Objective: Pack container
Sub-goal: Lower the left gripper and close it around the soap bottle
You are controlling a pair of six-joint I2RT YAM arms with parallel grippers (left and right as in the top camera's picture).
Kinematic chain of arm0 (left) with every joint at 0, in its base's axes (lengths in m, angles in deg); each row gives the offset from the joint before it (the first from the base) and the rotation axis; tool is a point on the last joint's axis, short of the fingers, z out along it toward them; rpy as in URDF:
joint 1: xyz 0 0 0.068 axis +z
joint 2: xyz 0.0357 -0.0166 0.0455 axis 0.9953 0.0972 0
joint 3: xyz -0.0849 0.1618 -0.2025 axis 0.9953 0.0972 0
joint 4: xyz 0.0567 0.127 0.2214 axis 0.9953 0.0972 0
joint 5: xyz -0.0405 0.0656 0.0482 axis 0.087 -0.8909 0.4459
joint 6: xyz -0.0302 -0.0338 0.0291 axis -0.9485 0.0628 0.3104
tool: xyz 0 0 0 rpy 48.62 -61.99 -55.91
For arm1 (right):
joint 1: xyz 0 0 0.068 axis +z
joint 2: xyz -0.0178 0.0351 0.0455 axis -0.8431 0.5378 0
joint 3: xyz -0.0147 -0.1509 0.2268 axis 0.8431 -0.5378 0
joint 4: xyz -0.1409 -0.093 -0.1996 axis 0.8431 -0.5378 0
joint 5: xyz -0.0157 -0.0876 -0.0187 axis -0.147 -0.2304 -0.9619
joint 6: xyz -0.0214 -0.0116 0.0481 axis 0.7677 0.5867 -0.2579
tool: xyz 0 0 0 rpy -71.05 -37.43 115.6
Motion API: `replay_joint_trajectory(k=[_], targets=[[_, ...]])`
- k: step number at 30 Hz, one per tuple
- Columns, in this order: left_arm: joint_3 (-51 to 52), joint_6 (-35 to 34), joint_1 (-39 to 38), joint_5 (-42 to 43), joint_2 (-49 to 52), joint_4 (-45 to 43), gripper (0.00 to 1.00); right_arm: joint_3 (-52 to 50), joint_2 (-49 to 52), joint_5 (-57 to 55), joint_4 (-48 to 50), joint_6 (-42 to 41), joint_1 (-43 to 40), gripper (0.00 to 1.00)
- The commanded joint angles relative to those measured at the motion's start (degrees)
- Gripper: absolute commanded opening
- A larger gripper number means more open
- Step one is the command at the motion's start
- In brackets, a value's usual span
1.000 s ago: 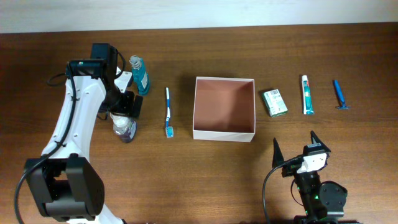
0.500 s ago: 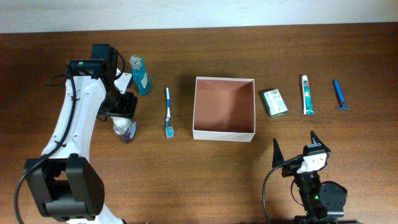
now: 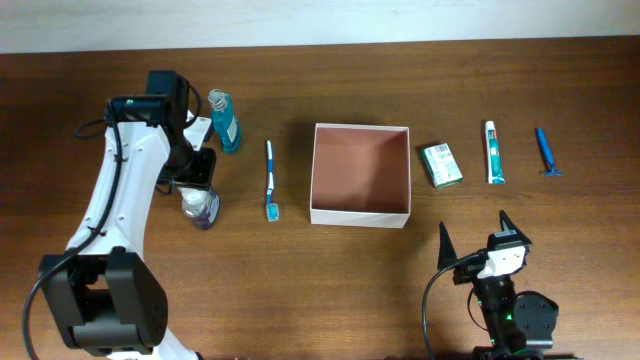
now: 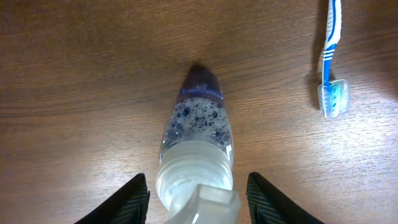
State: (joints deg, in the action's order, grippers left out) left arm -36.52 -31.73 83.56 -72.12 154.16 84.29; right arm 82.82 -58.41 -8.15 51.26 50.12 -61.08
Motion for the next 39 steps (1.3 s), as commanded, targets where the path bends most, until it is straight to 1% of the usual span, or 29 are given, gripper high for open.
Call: replay_joint_trajectory(k=[1, 11, 12, 14, 23, 24, 26, 39], targets=[[-0.02, -0.31, 1.20, -0.61, 0.42, 0.66, 0.49, -0.26, -0.59, -0.52, -0.39, -0.24, -0.26, 0.99], [-0.02, -0.31, 2.27, -0.39, 0.42, 1.49, 0.48, -0.26, -0.59, -0.52, -0.39, -0.24, -0.26, 0.99], [-0.02, -0.31, 2.27, -0.37, 0.42, 1.49, 0.47, -0.26, -0.59, -0.52, -0.39, -0.22, -0.26, 0.99], [-0.02, -0.28, 2.27, -0.35, 0.42, 1.44, 0.40, -0.26, -0.59, -0.52, -0.39, -0.24, -0.26, 0.99], [-0.02, -0.28, 2.25, 0.09, 0.42, 1.27, 0.36, -0.26, -0.59, -0.52, -0.39, -0.22, -0.26, 0.99], [-0.02, -0.28, 2.25, 0.13, 0.42, 1.29, 0.32, -0.26, -0.59, -0.52, -0.39, -0.24, -0.26, 0.99], [-0.02, -0.28, 2.25, 0.63, 0.42, 1.29, 0.29, -0.26, -0.59, -0.52, -0.39, -0.22, -0.26, 0.99], [-0.72, -0.31, 2.25, 1.16, 0.39, 1.51, 0.28, -0.26, -0.59, -0.52, -0.39, -0.24, -0.26, 0.99]])
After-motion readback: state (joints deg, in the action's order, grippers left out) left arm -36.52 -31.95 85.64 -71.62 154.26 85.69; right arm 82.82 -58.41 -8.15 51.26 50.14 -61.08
